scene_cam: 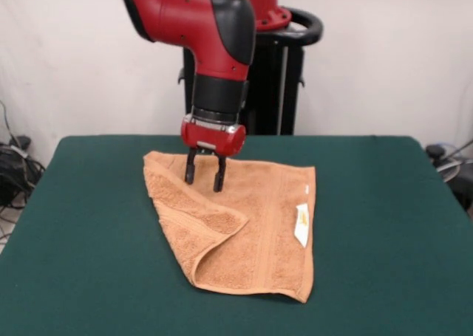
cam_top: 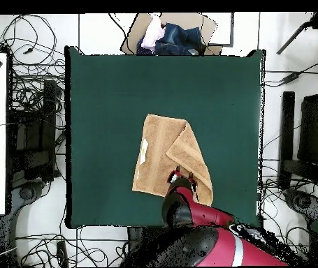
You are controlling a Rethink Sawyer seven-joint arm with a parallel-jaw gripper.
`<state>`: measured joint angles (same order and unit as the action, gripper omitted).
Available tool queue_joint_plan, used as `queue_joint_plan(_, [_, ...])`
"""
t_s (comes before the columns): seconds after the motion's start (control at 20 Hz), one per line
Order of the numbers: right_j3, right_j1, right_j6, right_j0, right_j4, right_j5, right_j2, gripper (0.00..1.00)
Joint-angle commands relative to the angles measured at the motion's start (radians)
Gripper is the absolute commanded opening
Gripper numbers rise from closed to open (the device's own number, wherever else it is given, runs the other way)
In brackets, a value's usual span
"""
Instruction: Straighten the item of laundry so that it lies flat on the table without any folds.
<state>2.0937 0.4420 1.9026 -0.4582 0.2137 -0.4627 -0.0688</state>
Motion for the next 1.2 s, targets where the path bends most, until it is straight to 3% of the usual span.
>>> queue_joint_plan(0.05, [-0.142, -0.067, 0.196, -0.005, -0.055, -0.069, 0.069, 1.00])
queue_joint_plan(0.35, [-0.137, -0.052, 0.208, -0.001, -0.069, -0.068, 0.071, 1.00])
queue_joint_plan(1.2, [-0.224, -0.166, 0.206, 0.039, -0.150, -0.111, 0.051, 1.00])
